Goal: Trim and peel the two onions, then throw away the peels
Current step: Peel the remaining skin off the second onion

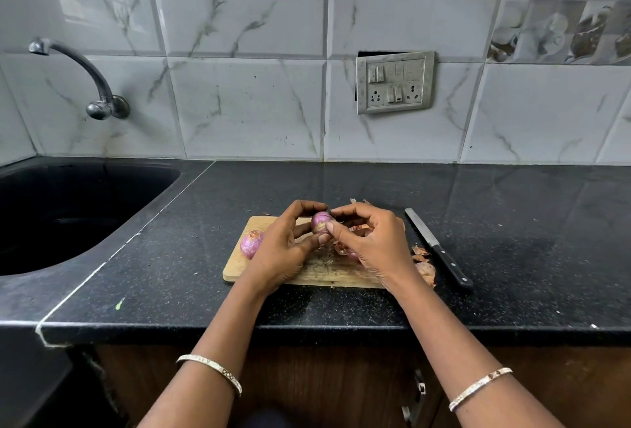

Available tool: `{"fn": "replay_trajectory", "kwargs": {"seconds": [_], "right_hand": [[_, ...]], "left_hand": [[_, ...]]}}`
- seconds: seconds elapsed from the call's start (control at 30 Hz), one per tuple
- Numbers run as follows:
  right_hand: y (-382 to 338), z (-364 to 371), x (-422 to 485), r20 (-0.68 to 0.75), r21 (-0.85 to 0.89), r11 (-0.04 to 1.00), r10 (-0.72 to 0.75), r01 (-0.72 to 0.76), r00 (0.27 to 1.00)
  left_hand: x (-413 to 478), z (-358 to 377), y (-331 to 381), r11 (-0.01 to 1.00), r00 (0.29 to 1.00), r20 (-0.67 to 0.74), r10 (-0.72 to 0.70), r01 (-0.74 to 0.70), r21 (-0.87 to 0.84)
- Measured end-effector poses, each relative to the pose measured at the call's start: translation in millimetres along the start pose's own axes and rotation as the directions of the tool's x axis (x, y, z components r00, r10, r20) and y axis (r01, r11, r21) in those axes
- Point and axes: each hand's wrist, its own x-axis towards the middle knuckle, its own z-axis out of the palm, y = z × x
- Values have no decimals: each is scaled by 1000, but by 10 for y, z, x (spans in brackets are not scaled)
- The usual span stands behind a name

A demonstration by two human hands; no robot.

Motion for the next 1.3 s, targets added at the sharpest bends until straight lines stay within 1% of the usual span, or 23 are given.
{"fn": "replay_trajectory", "kwargs": {"seconds": [0.1, 0.4, 0.63, 0.8, 1.17, 1.3], "right_hand": [[35, 1, 8, -8, 36, 999, -4, 4, 1000], [110, -21, 28, -13, 148, 987, 58, -55, 998], [153, -4, 44, -26, 94, 992, 87, -84, 996], [72, -14, 20, 24, 159, 983, 88, -91, 996], [173, -9, 46, 9, 116, 989, 87, -87, 996], [122, -11, 36, 25, 159, 983, 84, -87, 996]], "left_hand": [[-2, 1, -4, 1000, 1000, 11, -18, 18, -25], [2, 19, 3, 993, 998, 25, -57, 59, -103], [2, 18, 25, 993, 998, 36, -53, 56, -103], [-8, 6, 16, 993, 998, 35, -54, 57, -100], [-23, 19, 67, 990, 996, 35, -82, 85, -111], [-26, 22, 77, 989, 996, 32, -87, 90, -117]]}}
